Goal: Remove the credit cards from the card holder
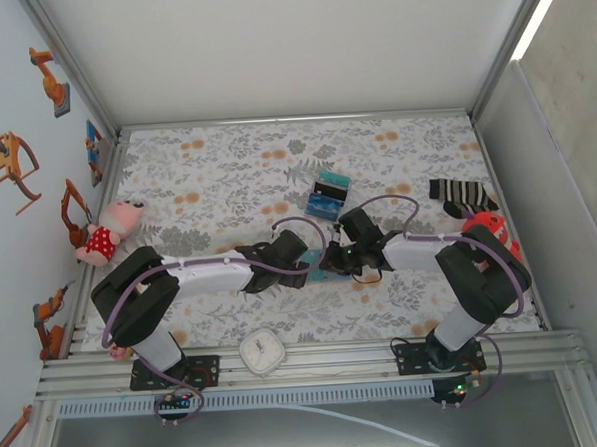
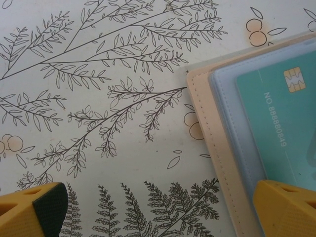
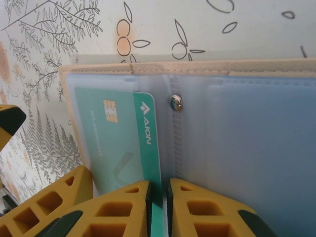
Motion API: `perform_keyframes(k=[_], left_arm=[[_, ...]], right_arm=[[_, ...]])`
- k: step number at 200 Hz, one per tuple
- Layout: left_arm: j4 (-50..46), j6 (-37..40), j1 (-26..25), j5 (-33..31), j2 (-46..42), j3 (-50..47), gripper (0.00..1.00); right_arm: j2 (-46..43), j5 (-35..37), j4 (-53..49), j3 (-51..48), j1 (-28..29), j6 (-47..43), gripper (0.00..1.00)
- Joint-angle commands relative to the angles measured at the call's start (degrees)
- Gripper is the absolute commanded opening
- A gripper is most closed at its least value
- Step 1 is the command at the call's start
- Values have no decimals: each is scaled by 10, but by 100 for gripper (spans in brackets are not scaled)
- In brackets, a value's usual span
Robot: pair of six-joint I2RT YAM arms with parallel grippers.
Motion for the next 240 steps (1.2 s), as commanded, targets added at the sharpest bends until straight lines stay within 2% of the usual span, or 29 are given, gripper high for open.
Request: perform_keyframes(k=[1, 38, 116, 137, 157, 195, 240], left_arm=[[-29, -2, -7, -2, 18, 12, 97], [-31, -1, -8, -3, 21, 15, 97], [-32, -2, -10, -3, 26, 19, 97], [-32, -1, -11, -3, 27, 21, 97], [-36, 0, -11, -4, 26, 24, 97], [-44, 1, -11, -13, 20, 24, 97], [-52, 4, -11, -26, 20, 25, 97]], right_arm=[[1, -15, 18, -11, 4, 9, 14], [2, -23, 34, -16, 4, 10, 12], [16, -41, 78, -28, 4, 21, 15], [21, -45, 85, -28, 4, 23, 10], [21, -43, 83, -29, 3, 24, 0], [4, -26, 57, -27, -1, 15, 0], [-30, 31, -49, -4, -6, -33, 0]])
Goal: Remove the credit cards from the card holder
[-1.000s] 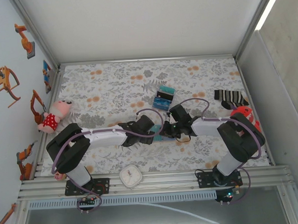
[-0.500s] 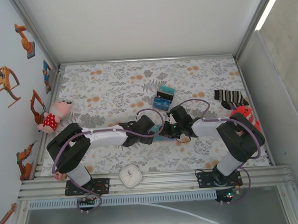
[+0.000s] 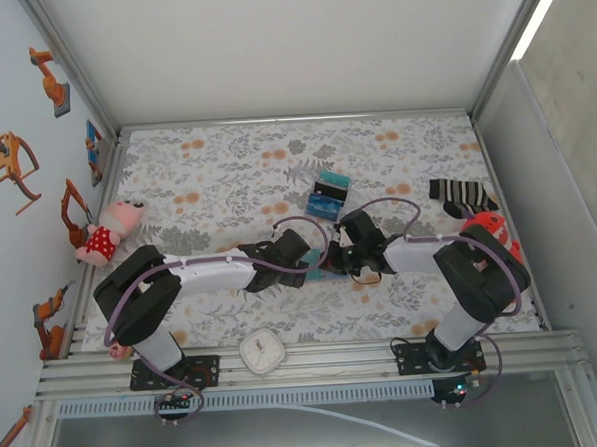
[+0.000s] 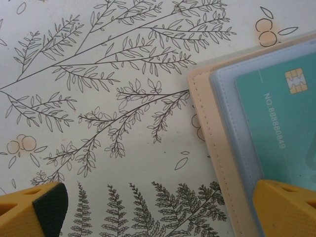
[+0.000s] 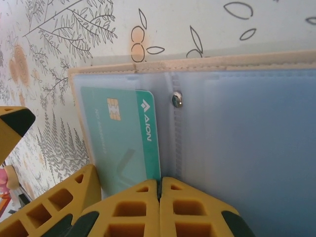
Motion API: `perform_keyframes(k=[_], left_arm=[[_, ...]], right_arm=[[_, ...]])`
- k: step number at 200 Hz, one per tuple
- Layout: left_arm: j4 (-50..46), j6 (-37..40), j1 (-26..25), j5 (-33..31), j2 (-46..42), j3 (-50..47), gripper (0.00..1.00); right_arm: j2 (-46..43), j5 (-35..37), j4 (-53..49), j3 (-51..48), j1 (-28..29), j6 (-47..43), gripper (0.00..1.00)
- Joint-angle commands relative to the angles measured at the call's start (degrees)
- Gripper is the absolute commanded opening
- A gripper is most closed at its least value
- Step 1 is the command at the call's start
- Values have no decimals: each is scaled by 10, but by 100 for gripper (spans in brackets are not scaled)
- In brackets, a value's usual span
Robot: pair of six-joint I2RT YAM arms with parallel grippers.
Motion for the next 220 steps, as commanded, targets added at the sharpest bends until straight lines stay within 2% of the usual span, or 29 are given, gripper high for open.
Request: perform_keyframes(k=[1, 79, 160, 220], left_arm=[[-25, 4, -6, -7, 12, 7, 97], [-33, 6, -6, -16, 9, 10, 97], [-20, 35, -6, -14, -12, 31, 97], [4, 59, -12, -15, 12, 54, 97]], right_arm=[[-23, 40, -81, 16, -3, -37, 0], [-44, 76, -148, 40, -8, -66, 0], [-52, 75, -151, 43, -8, -62, 0], [-51, 75, -149, 40, -8, -57, 0]])
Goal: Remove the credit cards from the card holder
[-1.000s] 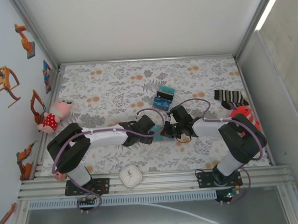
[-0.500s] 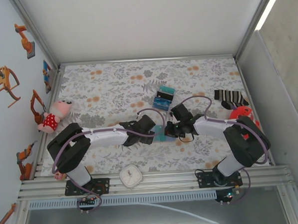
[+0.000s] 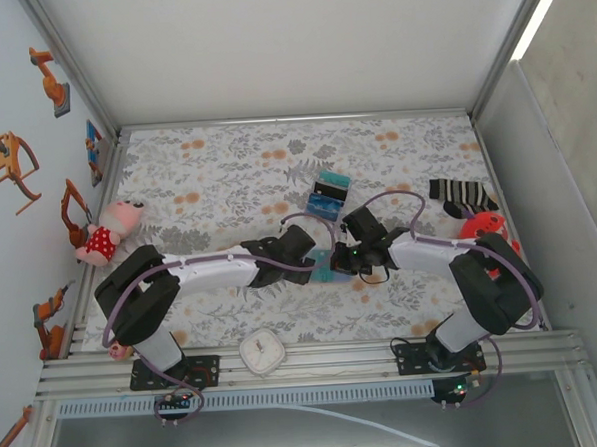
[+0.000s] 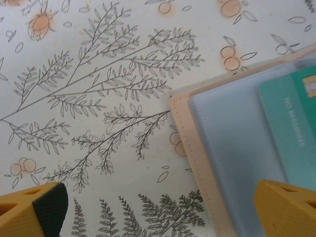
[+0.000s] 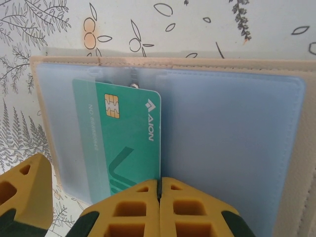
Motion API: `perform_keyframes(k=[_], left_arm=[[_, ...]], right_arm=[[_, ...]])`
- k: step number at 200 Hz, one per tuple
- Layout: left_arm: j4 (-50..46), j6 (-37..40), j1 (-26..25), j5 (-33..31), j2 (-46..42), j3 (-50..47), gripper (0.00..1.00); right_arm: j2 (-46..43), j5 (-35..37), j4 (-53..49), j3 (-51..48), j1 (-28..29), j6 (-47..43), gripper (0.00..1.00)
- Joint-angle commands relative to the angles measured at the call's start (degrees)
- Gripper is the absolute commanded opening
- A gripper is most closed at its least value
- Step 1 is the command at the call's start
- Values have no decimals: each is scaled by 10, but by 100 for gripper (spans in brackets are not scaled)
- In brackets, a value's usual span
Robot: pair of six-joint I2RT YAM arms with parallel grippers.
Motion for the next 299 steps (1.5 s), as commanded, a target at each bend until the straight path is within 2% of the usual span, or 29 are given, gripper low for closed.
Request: perform_keyframes(k=[1, 108, 142, 166, 221, 285, 299], left_arm=[[11, 22, -4, -10, 12, 20, 97], [-27, 25, -3, -10, 72, 44, 97], [-40, 12, -3, -5, 76, 44, 97], [-46, 1, -3, 2, 80, 43, 97], [-55, -24, -3, 13, 74, 36, 97], [-56, -33, -3, 29, 76, 34, 97], [-57, -36, -3, 36, 74, 33, 97]], right_arm=[[-14, 12, -13, 10, -3, 1, 0], [-34, 13, -5, 0, -4, 11, 0], [-34, -20, 67, -34, -3, 51, 25], [-28, -27, 103, -53, -3, 70, 31], [-28, -13, 100, -68, -3, 87, 32], [1, -32, 154, -84, -4, 109, 30], [3, -39, 172, -87, -4, 114, 27]])
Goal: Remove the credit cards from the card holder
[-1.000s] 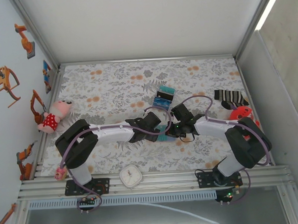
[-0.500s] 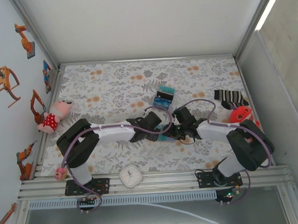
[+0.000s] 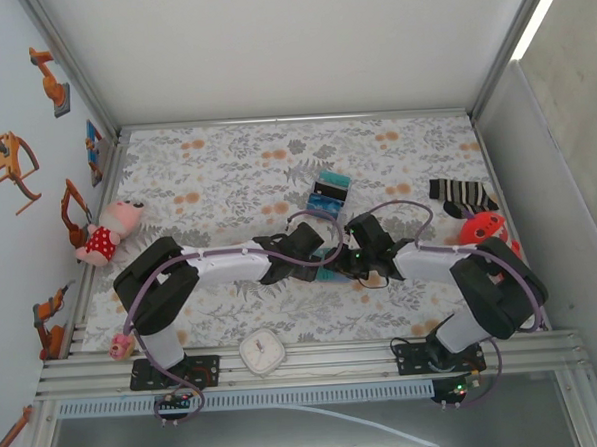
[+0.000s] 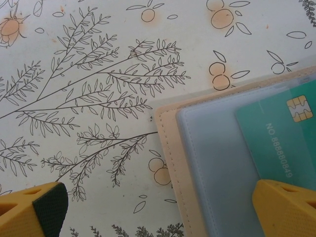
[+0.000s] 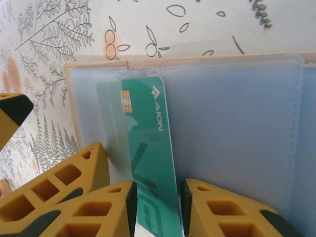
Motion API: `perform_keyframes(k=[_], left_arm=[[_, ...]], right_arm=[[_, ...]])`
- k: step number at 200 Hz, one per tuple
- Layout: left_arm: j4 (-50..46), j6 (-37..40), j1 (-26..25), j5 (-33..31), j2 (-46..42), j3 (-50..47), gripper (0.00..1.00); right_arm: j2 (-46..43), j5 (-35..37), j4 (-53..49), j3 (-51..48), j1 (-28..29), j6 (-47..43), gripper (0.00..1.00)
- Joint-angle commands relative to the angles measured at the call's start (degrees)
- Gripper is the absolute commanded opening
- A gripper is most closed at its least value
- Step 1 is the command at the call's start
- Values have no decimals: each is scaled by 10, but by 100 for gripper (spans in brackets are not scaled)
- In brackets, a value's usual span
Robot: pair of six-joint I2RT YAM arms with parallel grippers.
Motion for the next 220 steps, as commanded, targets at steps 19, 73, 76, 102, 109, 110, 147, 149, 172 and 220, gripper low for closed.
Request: perform_keyframes(k=[19, 73, 76, 102, 109, 110, 147, 149, 172, 220], left_arm=[[-52, -8, -3, 36, 10, -10, 97], [-55, -7, -2, 32, 5, -6, 97], [-55, -7, -2, 32, 5, -6, 97], [-57, -10, -2, 28, 5, -6, 97], [-57, -11, -2, 26, 3, -7, 97], [-57, -11, -2, 26, 3, -7, 97], [-59, -11, 1, 14, -4, -11, 97], [-59, -11, 2, 13, -4, -12, 97], [-60, -11, 5, 6, -9, -17, 97], [-56, 6, 8, -10, -26, -33, 97]], right_arm=[[15, -16, 40, -19, -3, 19, 20], [4, -22, 53, -16, -3, 10, 0], [2, -23, 52, -17, -3, 8, 0], [-14, -9, 19, -8, -3, -11, 0], [-21, -3, 0, -5, -3, -20, 0], [-22, -2, -3, -4, -3, -22, 0], [-66, 58, -114, 22, -4, -67, 0], [-69, 60, -118, 22, -4, -69, 0], [-90, 77, -155, 32, -5, -85, 0], [-124, 91, -189, 46, -6, -115, 0]])
